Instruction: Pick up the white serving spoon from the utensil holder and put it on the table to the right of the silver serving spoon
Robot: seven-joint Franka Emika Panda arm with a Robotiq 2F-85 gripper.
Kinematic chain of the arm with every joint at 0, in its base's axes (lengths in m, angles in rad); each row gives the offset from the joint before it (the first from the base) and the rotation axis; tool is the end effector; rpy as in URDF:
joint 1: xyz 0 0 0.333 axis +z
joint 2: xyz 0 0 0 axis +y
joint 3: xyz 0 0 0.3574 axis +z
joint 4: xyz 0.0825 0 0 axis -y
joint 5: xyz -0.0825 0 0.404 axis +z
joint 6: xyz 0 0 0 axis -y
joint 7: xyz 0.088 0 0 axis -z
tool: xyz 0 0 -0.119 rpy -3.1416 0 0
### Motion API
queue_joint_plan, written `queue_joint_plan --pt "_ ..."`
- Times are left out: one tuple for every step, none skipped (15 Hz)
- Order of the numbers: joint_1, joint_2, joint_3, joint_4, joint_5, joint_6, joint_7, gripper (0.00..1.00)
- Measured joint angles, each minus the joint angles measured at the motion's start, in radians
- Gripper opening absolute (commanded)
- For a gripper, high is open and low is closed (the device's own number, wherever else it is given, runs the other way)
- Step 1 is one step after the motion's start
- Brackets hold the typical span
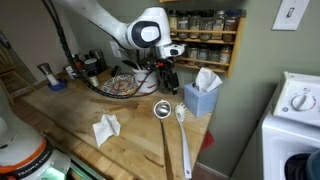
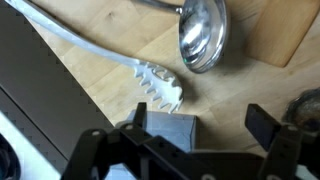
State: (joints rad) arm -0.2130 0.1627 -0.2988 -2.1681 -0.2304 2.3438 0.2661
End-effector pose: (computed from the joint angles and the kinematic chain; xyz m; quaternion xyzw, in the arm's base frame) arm 0.5033 -0.2861 0.3408 0.9478 -0.3004 -0.0049 0.1069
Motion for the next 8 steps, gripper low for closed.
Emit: queue_joint_plan --pt "-0.005 -0.048 0.000 -0.024 0.015 -0.042 -0.027 1.00" --pt "-0.011 -0.100 0.000 -0.052 0.034 -0.084 -0.060 1.00" --pt "-0.017 -0.155 0.000 -0.082 0.052 -0.122 -0.095 1.00" --pt "-0.022 -0.213 0.000 -0.115 0.067 -0.154 -0.126 1.00" --pt "-0.027 -0.271 0.000 -0.149 0.078 -0.175 -0.157 1.00" --pt "-0.032 -0.330 0.000 -0.183 0.086 -0.189 -0.185 1.00" --pt "-0.036 -0.387 0.000 -0.215 0.091 -0.193 -0.212 1.00" --pt "-0.040 -0.446 0.000 -0.247 0.092 -0.193 -0.238 1.00"
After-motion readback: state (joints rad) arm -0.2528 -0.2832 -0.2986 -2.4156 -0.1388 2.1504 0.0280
